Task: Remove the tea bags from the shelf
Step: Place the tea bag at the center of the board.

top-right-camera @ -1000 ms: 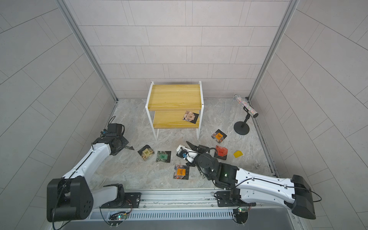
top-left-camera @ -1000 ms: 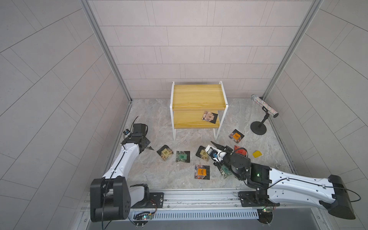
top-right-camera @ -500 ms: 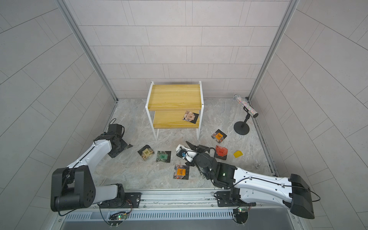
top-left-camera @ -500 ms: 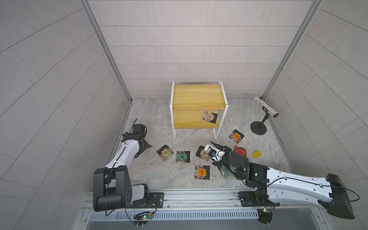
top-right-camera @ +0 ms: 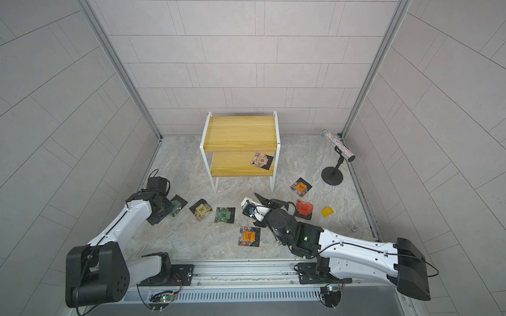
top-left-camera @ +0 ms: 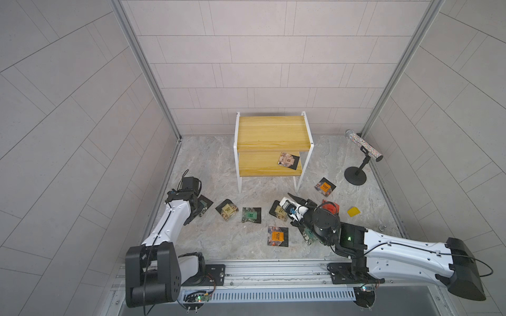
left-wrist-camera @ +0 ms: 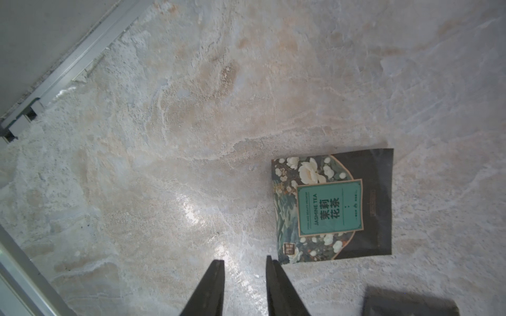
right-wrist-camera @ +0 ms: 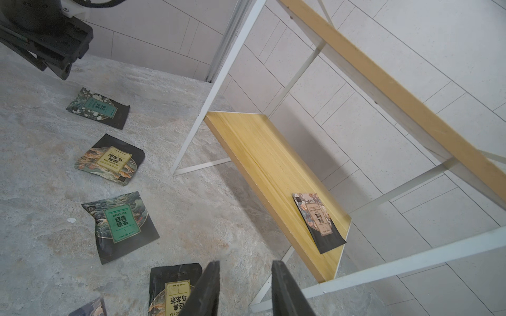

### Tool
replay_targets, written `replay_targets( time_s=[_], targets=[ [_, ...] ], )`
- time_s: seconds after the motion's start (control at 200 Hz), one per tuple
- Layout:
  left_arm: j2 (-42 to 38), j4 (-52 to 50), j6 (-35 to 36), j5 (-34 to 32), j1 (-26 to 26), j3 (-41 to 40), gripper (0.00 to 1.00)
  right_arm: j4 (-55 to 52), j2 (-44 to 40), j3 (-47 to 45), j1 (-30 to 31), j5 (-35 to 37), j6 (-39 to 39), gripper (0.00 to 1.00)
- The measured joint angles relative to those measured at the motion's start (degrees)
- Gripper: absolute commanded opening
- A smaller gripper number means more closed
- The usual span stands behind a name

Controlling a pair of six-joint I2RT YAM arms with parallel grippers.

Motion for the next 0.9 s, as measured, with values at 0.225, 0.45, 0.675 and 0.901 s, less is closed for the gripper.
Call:
replay_targets(
  time_s=[0.225,0.45,0.675,0.901],
  targets=[
    [-5.75,-0.52,0.94,4.72,0.0,0.07,0.55,-5.2,-2.03,1.9,-3.17,-1.36,5.18,0.49],
    [-11.17,-1.01,4.57,13.0,-0.04,2.67,0.65,-13.44,-3.74,8.63,-12.02,-4.37,16.11,0.62],
    [-12.46,-1.29,7.72,20.76,-2.4,8.0,0.71,-20.83,-4.7,12.85,-23.12,-11.43,26.97,0.66],
    [-12.48,-0.94,9.57,25.24,-7.5,10.78,0.72,-25.86,-4.24,14.6,-29.75,-19.21,34.42,0.7]
  ],
)
